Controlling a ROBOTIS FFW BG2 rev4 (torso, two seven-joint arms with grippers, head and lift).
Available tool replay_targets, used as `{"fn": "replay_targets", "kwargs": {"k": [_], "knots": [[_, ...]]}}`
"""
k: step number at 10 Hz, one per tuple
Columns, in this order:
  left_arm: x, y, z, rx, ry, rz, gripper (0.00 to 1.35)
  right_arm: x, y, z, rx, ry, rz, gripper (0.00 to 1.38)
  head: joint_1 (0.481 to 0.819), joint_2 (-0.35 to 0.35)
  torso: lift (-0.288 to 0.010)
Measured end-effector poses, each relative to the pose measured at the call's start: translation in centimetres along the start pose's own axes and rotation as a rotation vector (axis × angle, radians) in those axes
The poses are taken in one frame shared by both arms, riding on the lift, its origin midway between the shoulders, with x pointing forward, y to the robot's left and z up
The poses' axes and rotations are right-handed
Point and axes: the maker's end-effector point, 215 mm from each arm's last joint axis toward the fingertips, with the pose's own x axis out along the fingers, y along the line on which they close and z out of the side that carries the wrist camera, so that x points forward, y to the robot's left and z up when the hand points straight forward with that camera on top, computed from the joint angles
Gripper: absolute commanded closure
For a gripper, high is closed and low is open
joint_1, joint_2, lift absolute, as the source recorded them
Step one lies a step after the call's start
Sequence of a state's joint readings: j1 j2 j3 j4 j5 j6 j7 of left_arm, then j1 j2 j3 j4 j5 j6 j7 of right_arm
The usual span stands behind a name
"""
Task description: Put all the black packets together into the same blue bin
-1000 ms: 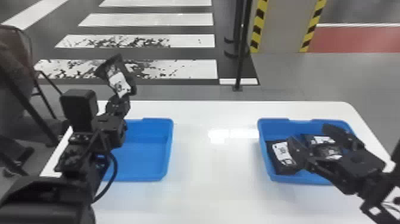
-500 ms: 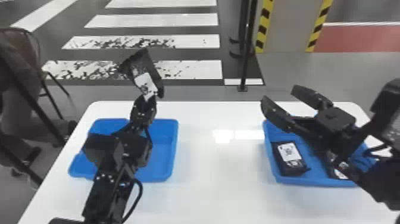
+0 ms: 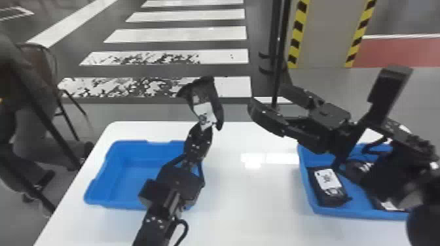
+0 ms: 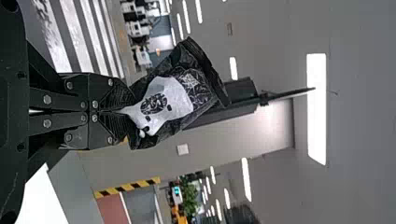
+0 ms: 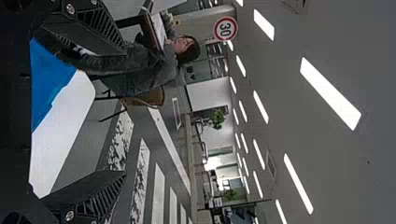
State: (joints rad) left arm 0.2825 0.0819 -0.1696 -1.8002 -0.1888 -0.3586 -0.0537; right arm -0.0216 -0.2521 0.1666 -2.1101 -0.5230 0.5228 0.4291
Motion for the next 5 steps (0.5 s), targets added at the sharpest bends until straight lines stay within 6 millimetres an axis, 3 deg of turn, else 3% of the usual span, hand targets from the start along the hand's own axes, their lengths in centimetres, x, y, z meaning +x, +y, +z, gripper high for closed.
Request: {"fn": "replay_targets", "kwargs": {"k": [2,3,4,5], "knots": [[1.0,-5.0,2.0,-0.058,-0.059,-0.097,1.21,2.4,3.2,-0.3,0.008,0.013,0.076,0.11,0.644,0.075,-0.110],[1.1,-6.9,3.2,-0.092,-0.088,-0.133,1.21,3.4,3.7,-0.7,0.000,0.027,0.093,0.20,0.643,0.065,-0.110],[1.2,-8.0,3.8,-0.109,-0.101,-0.156,1.21,4.0,3.4,-0.9,-0.025,0.041,0.090,0.90,0.641,0.054,-0.110],[1.2,-8.1,3.6,-0.112,-0.095,-0.158,1.21,4.4,3.2,-1.1,-0.049,0.054,0.084,1.19,0.641,0.052,-0.110]]}}
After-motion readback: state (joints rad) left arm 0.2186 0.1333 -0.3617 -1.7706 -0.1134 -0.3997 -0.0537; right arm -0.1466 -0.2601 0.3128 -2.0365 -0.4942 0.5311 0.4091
